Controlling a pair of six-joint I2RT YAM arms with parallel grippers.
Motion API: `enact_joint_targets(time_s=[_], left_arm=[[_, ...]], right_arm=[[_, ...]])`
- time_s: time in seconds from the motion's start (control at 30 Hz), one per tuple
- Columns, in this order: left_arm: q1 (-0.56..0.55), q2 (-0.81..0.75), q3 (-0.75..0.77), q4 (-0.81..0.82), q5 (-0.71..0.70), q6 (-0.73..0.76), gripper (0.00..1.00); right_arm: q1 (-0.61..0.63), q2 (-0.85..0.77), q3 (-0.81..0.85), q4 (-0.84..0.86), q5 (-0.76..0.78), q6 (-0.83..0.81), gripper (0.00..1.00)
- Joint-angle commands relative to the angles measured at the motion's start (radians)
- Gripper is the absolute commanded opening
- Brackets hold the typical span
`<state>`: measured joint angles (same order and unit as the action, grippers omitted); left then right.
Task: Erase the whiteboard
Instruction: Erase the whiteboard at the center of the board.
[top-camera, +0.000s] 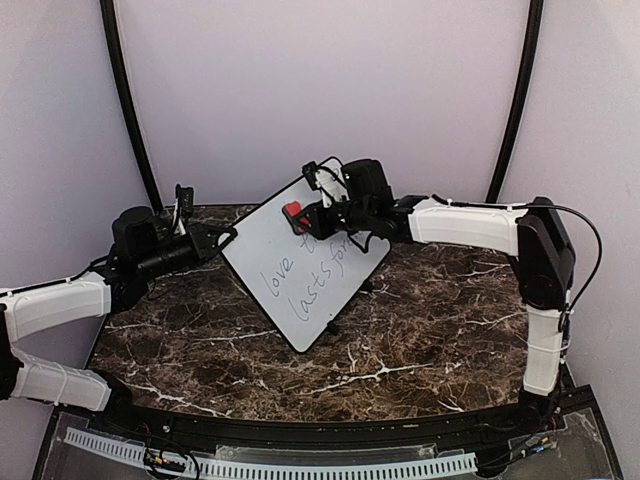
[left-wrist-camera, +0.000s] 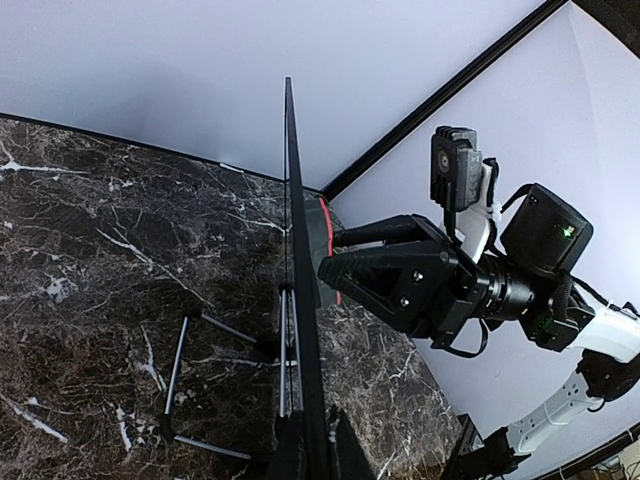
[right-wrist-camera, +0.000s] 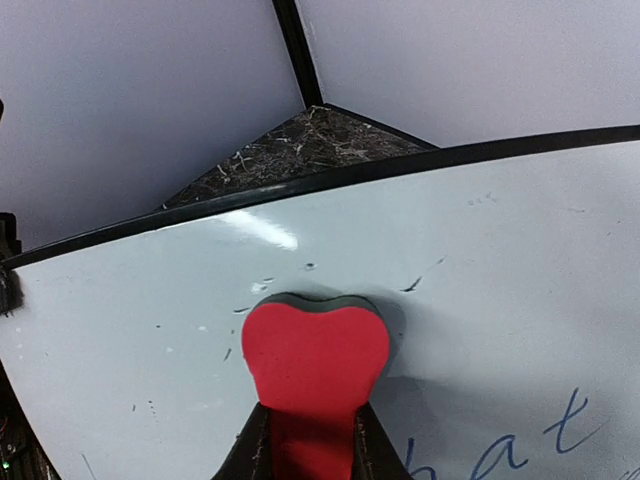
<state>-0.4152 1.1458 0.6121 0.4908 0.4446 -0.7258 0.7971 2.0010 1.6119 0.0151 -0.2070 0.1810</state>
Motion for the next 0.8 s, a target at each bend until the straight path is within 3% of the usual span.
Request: enact_joint_targets(time_s=[0.0,0.43,0.77], left_arm=[[-0.028,-0.050,0.013,0.161,0.174,0.034,0.00],[-0.028,-0.056,0.015,0.159,0.173,0.037,0.00],[-0.028,-0.055,0.015,0.160,0.175,0.039,0.00]], right_arm=[[0.028,0.012,0.004,-0.024,-0.010,0.023,0.03],[-0.139,0.037,-0.058,0.021,0.053,0.110,0.03],[-0.173,0.114,0.107,-0.076,0.036,0.069,0.03]])
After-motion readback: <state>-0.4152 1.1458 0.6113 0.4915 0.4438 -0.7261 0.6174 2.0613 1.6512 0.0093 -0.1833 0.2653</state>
